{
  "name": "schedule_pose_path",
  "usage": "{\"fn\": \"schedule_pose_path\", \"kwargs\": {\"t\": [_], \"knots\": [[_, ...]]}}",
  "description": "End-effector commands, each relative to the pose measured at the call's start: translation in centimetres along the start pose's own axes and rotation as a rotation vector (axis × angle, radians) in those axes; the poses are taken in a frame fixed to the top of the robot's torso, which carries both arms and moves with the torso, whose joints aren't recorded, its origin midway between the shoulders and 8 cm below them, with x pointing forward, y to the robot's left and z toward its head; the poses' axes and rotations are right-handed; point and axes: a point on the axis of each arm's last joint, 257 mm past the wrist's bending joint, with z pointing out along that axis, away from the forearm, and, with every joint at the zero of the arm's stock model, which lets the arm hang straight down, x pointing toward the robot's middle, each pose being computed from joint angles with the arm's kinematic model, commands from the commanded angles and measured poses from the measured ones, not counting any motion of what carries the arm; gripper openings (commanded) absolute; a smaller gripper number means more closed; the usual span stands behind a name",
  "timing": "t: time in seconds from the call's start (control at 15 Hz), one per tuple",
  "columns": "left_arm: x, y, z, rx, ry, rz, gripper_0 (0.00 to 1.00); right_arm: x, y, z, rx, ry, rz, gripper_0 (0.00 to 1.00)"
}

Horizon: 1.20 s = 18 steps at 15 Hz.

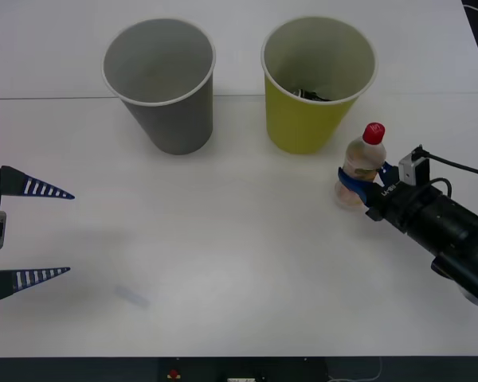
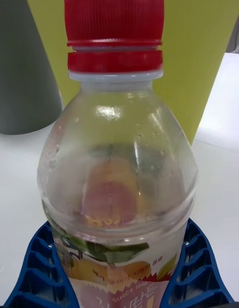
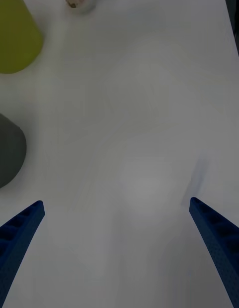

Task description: Put the can into the green bin and the plastic bottle into the gray bin

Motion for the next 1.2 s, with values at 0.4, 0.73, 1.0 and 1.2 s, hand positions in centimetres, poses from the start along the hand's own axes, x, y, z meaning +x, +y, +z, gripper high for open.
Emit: {"fn": "schedule_pose_path", "kwargs": {"t": [0.4, 0.73, 1.0, 1.2], "knots": [[0.0, 0.0, 0.0, 0.0, 0.0, 0.0, 1.0, -3.6, 3.6, -5.7, -0.23, 0.042, 0.057, 0.0], [0.0, 0.0, 0.0, 0.0, 0.0, 0.0, 1.0, -7.9, 5.4, -8.4, -0.307, 0.14, 0.076, 0.0], [0.0, 0.0, 0.0, 0.0, 0.0, 0.0, 1.0, -11.6, 7.1, -9.4, -0.303, 0.225, 0.119, 0.0], [0.0, 0.0, 0.0, 0.0, 0.0, 0.0, 1.0, -14.2, 9.4, -9.7, -0.311, 0.267, 0.145, 0.0]]}}
